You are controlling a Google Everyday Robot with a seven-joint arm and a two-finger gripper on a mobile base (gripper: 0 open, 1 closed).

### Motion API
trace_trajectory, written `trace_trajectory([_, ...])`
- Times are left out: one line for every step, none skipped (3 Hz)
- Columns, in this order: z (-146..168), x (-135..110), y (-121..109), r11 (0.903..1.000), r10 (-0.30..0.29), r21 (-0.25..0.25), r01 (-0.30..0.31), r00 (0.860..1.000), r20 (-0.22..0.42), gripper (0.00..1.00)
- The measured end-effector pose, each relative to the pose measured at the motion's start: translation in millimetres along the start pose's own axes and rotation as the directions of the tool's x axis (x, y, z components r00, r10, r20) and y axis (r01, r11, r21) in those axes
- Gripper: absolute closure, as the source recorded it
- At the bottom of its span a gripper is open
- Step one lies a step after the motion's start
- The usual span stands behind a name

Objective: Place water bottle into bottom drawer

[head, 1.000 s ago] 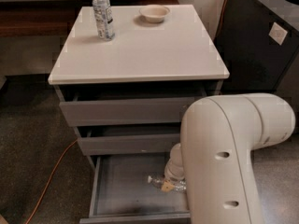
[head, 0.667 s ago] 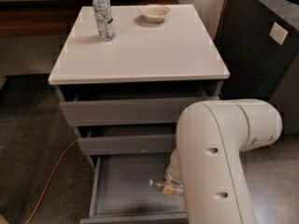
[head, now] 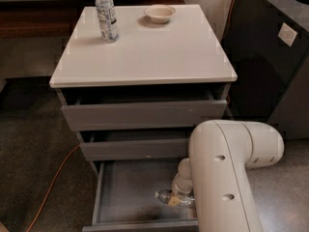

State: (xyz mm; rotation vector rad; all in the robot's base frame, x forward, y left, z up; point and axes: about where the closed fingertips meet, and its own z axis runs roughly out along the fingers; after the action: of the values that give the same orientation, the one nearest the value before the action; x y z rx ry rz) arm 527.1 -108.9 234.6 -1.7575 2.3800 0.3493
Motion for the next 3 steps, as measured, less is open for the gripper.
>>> trace_trajectory([25.8, 5.0, -5.1, 0.9995, -0.011, -0.028, 0.011, 1.000, 0.007, 1.00])
trace_trajectory([44.3, 3.2, -12.6, 0.9991, -0.023, -0.036, 0.024, 0.999, 0.028, 0.78])
trace_trajectory([50.6, 0.5, -15.8, 0.9990, -0.030, -0.031, 0.032, 0.998, 0.047, 0.55])
